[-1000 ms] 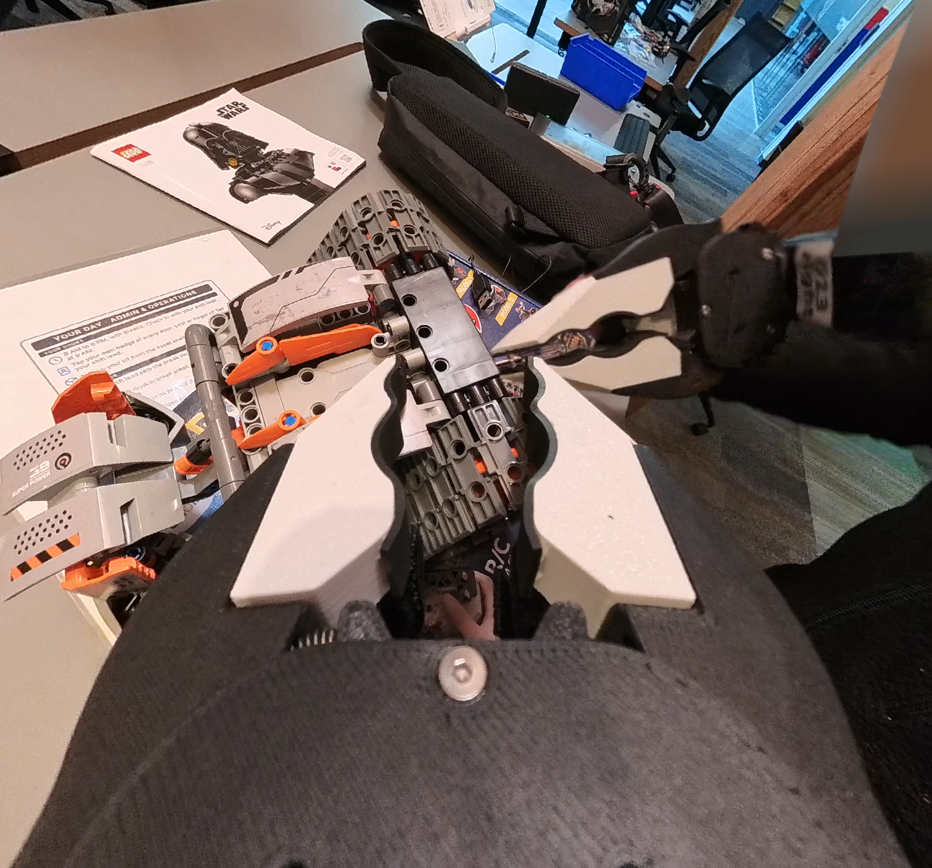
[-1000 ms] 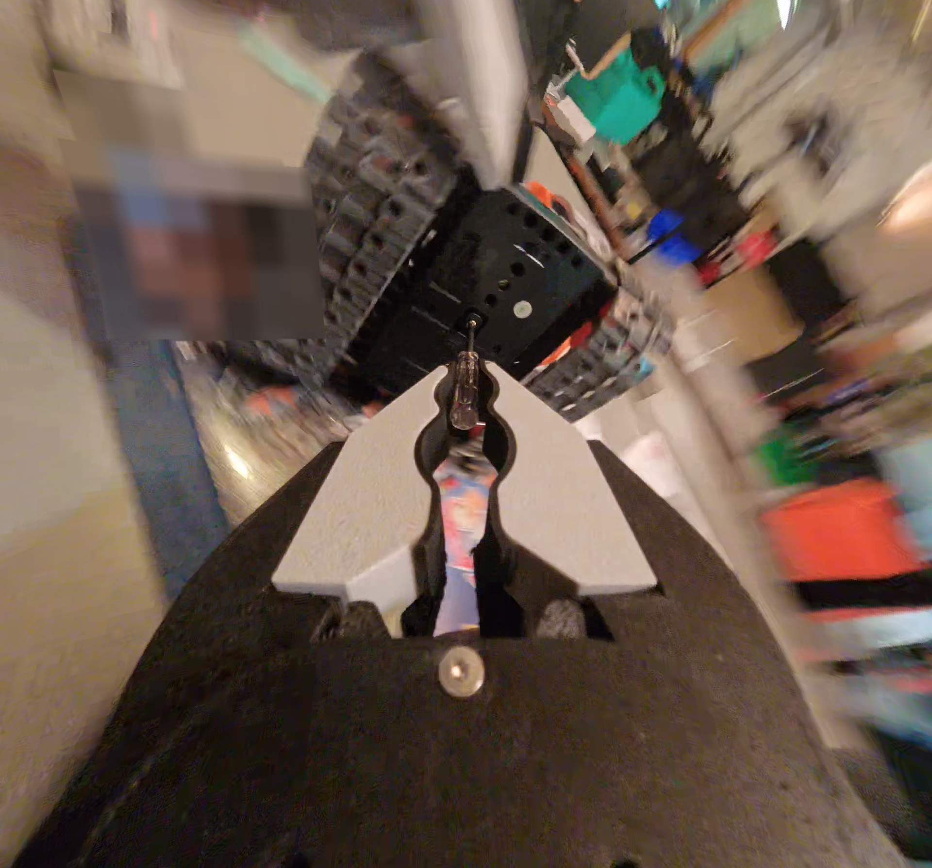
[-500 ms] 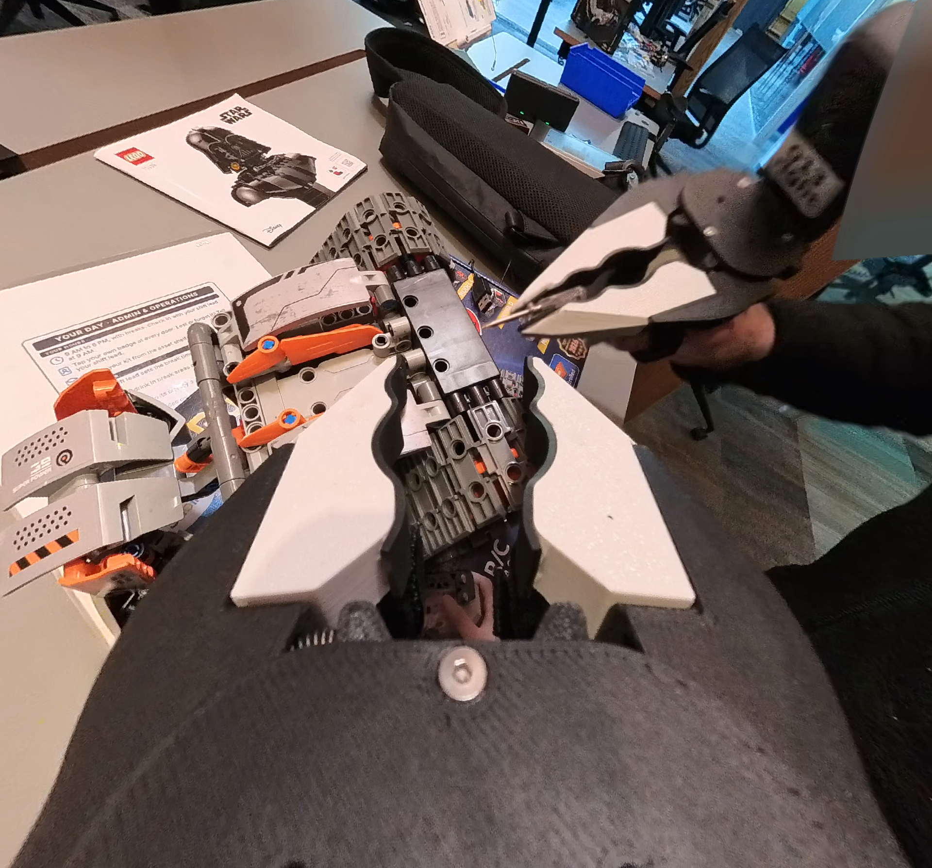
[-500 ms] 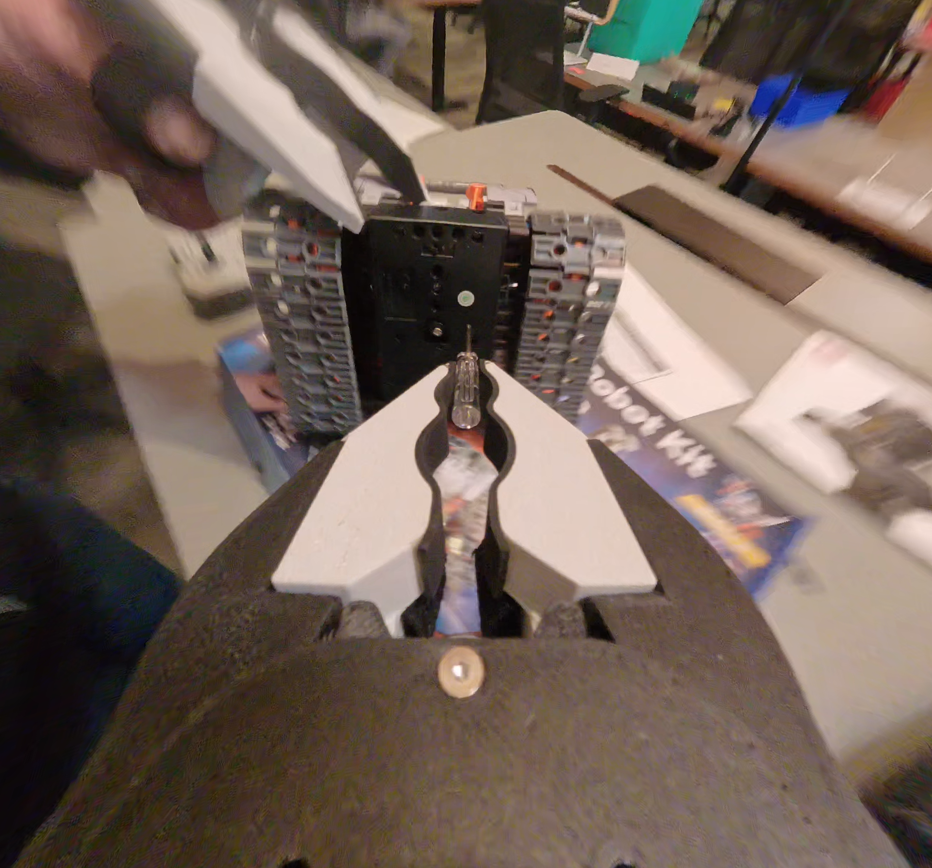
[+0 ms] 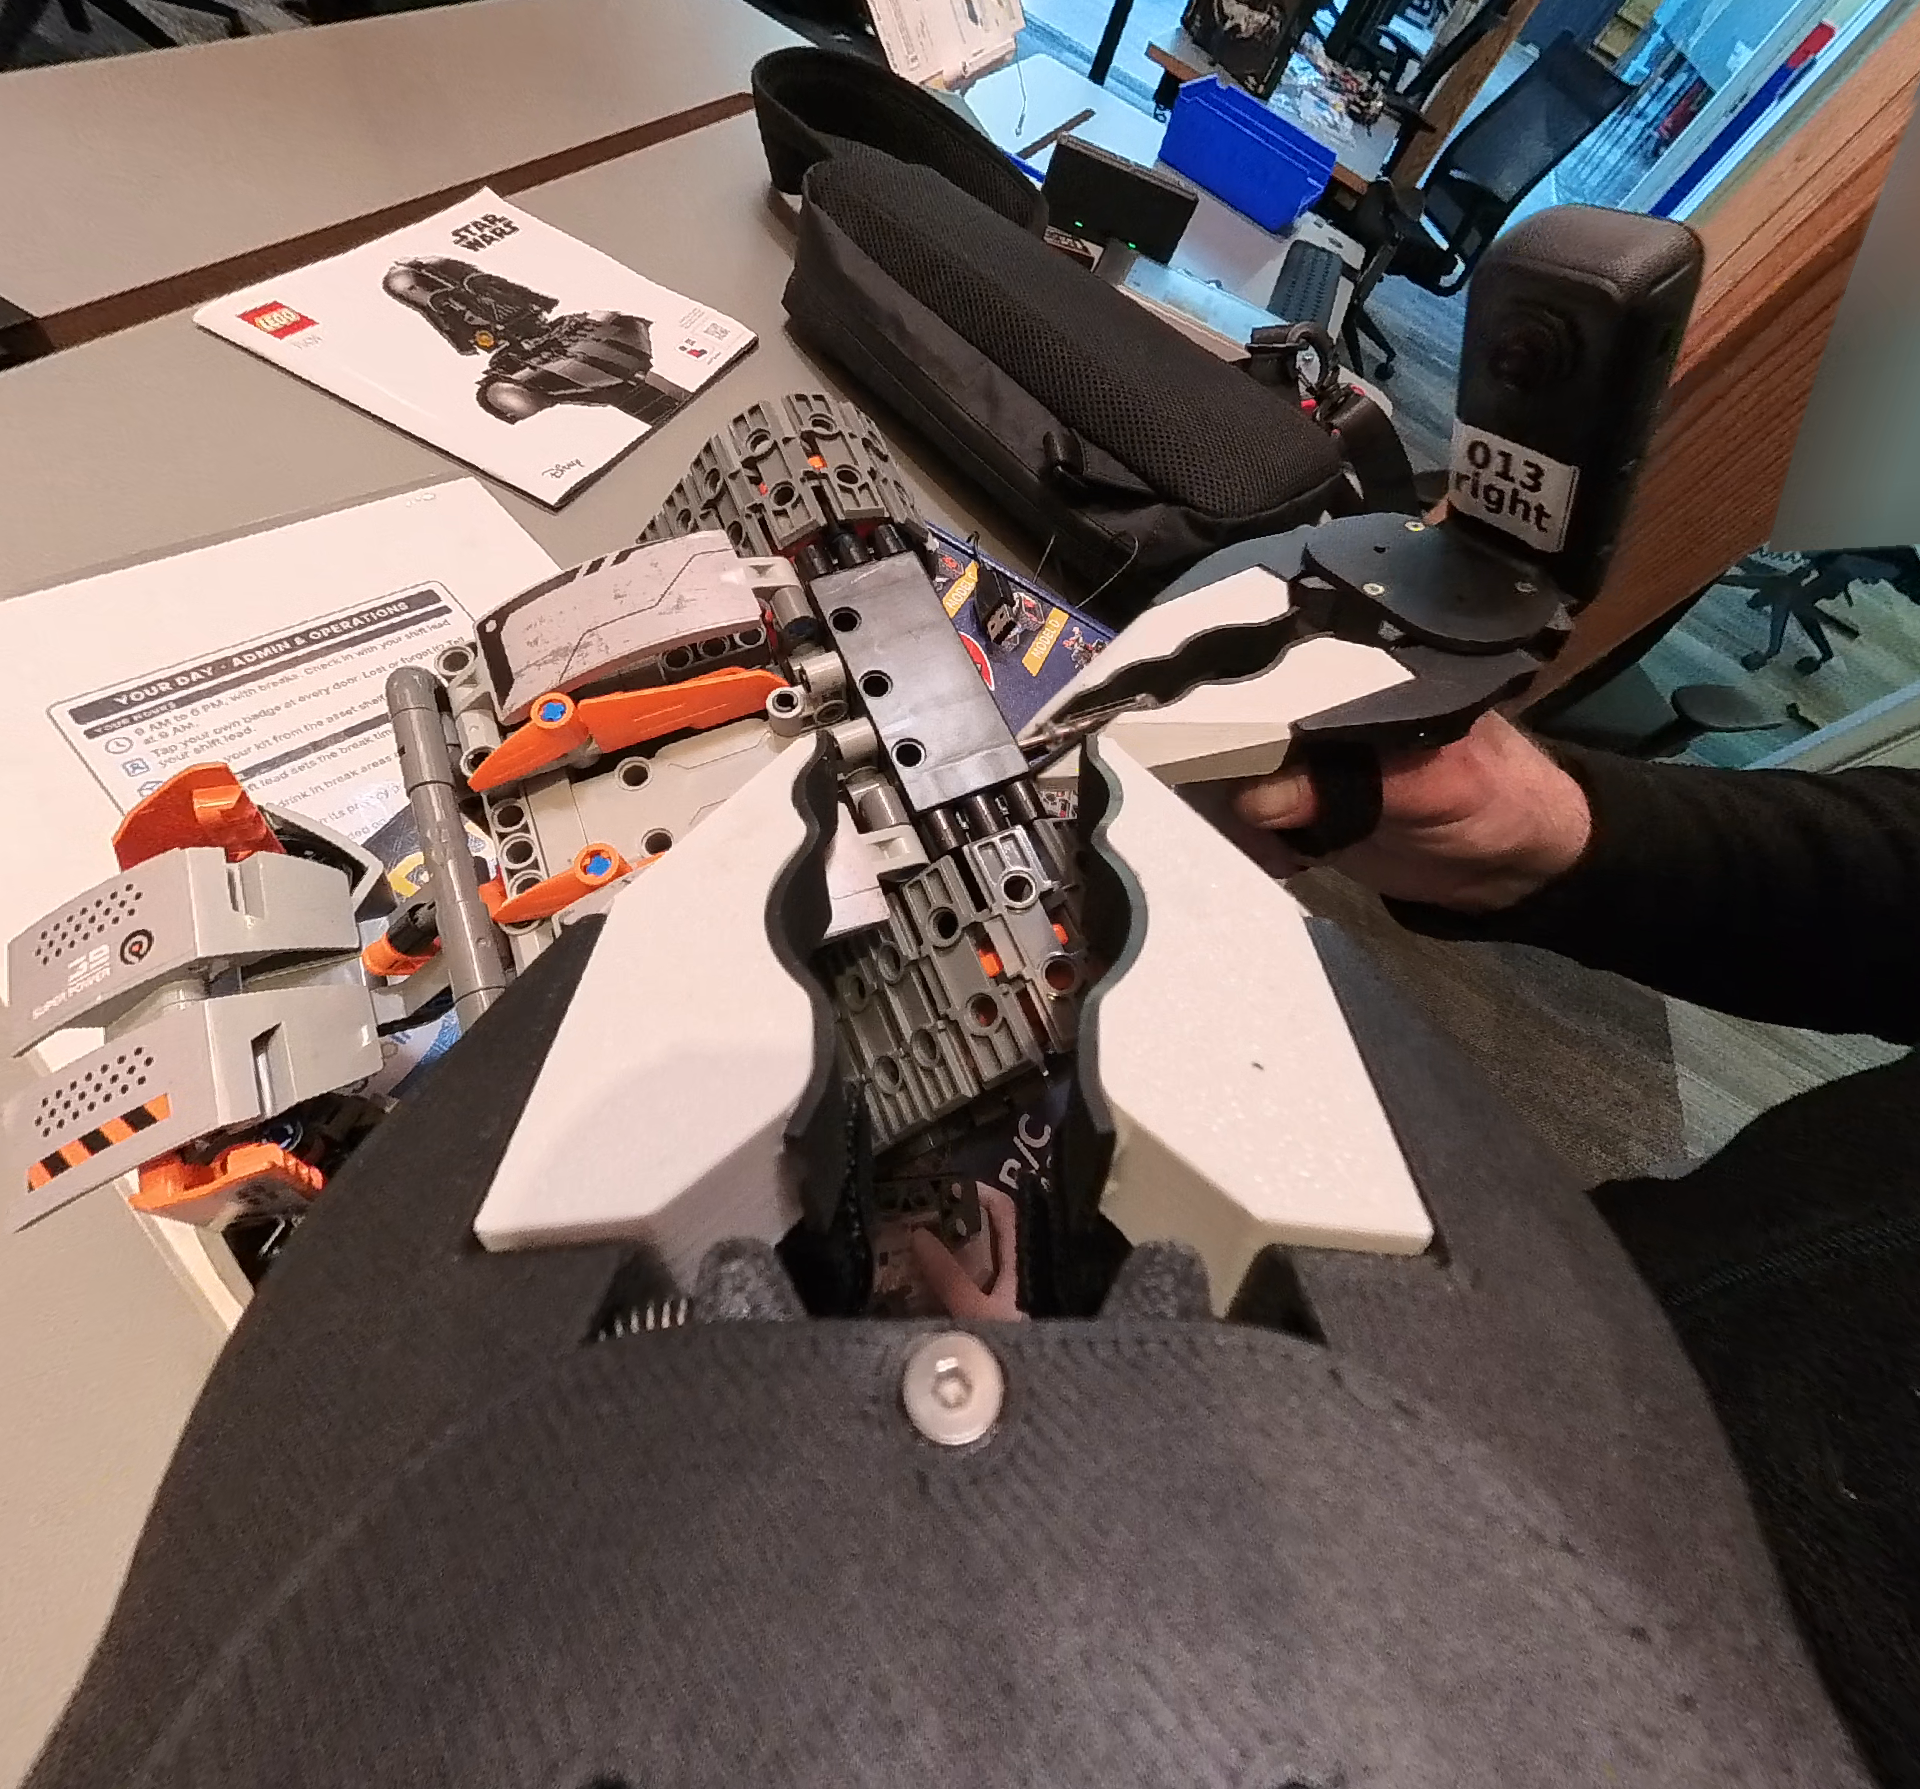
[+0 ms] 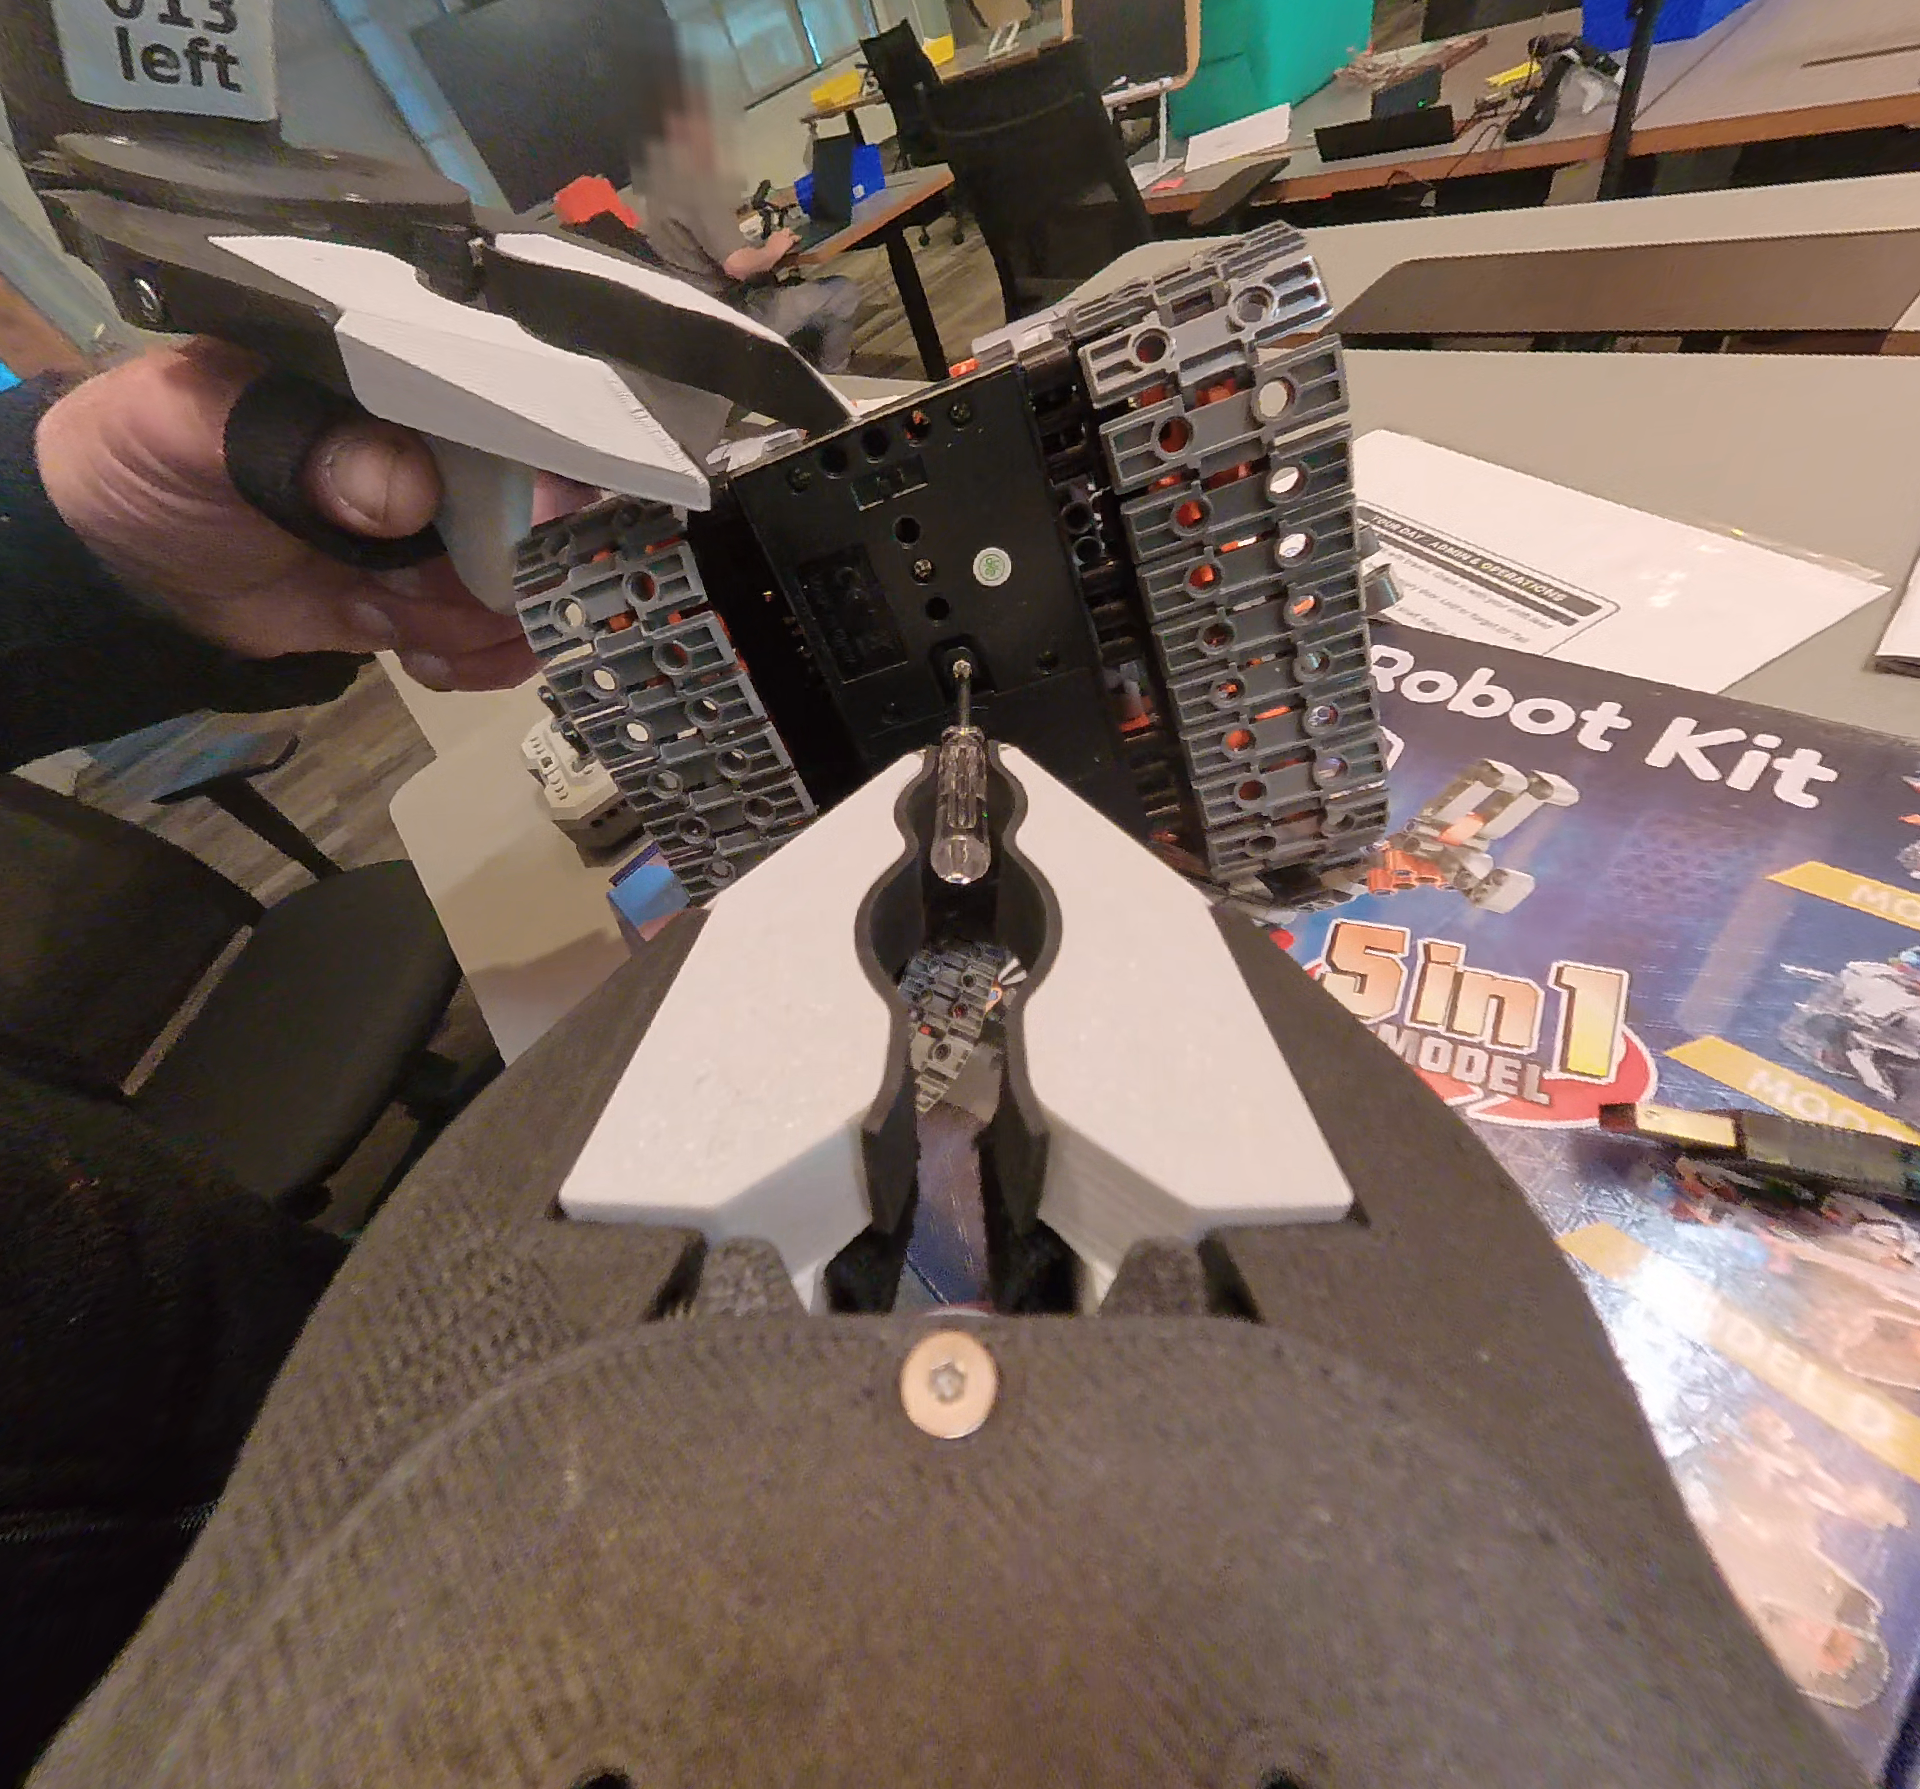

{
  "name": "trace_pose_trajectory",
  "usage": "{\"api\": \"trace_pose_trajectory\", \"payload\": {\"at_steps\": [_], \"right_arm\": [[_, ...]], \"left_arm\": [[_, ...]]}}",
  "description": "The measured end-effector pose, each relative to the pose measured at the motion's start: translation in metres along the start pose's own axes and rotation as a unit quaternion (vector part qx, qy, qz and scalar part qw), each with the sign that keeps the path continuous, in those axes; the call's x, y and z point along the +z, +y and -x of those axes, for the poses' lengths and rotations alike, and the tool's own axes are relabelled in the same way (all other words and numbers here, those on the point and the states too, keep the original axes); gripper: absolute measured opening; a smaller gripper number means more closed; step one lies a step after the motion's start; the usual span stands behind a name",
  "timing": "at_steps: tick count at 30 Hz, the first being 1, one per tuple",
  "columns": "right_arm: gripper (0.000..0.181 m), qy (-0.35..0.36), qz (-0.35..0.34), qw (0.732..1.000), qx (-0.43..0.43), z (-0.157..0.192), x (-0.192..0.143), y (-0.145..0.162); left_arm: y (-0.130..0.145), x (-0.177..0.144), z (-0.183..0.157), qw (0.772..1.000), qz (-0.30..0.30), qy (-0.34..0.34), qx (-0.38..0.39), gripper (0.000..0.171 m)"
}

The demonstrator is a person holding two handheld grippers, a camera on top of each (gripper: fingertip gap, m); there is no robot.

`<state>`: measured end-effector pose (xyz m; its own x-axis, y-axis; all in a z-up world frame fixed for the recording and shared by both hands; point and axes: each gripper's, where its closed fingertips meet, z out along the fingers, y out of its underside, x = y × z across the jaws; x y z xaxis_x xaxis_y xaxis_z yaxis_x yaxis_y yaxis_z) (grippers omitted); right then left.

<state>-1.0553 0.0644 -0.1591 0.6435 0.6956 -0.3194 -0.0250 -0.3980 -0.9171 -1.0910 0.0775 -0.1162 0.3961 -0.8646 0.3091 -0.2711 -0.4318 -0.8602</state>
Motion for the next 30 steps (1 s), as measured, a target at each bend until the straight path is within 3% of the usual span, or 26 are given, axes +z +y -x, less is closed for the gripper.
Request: {"api": "trace_pose_trajectory", "payload": {"at_steps": [14, 16, 18, 19, 20, 22, 23, 25, 26, 27, 29, 30], "right_arm": [[0.004, -0.011, 0.004, 0.999, 0.041, 0.001, 0.002, -0.001], [0.004, -0.003, 0.013, 1.0, -0.003, 0.002, 0.003, 0.0], [0.004, 0.027, 0.038, 0.988, -0.148, 0.001, 0.003, 0.0], [0.004, 0.051, 0.057, 0.961, -0.265, 0.001, 0.002, -0.001], [0.004, 0.074, 0.077, 0.914, -0.391, 0.0, 0.002, -0.002], [0.004, 0.104, 0.107, 0.764, -0.628, -0.001, 0.003, -0.005], [0.004, 0.099, 0.111, 0.71, -0.688, 0.0, 0.004, -0.007], [0.004, 0.066, 0.118, 0.664, -0.735, -0.002, 0.002, -0.009], [0.004, 0.049, 0.116, 0.657, -0.743, -0.002, -0.002, -0.012], [0.004, 0.046, 0.103, 0.69, -0.715, -0.001, -0.008, -0.023], [0.004, 0.056, 0.08, 0.819, -0.566, -0.006, -0.018, -0.047], [0.004, 0.056, 0.089, 0.866, -0.489, -0.012, -0.02, -0.046]], "left_arm": [[0.0, 0.0, 0.0, 1.0, -0.002, -0.002, -0.002, 0.043], [0.0, 0.0, 0.001, 1.0, 0.0, -0.001, -0.002, 0.043], [0.0, 0.0, 0.001, 1.0, 0.001, 0.001, -0.002, 0.043], [0.0, 0.0, 0.001, 1.0, 0.002, 0.001, -0.001, 0.044], [0.001, 0.0, 0.001, 1.0, 0.002, 0.0, -0.001, 0.043], [0.001, -0.001, 0.002, 1.0, 0.003, -0.002, -0.001, 0.043], [0.001, -0.001, 0.003, 1.0, 0.005, -0.003, 0.0, 0.044], [0.001, -0.002, 0.002, 1.0, 0.007, -0.004, 0.005, 0.043], [0.001, -0.002, 0.002, 1.0, 0.006, -0.006, 0.006, 0.043], [0.0, -0.002, 0.002, 1.0, 0.004, -0.006, 0.003, 0.043], [0.0, -0.002, 0.002, 1.0, -0.002, -0.003, -0.003, 0.043], [0.0, -0.002, 0.002, 1.0, -0.004, -0.003, -0.003, 0.043]]}}
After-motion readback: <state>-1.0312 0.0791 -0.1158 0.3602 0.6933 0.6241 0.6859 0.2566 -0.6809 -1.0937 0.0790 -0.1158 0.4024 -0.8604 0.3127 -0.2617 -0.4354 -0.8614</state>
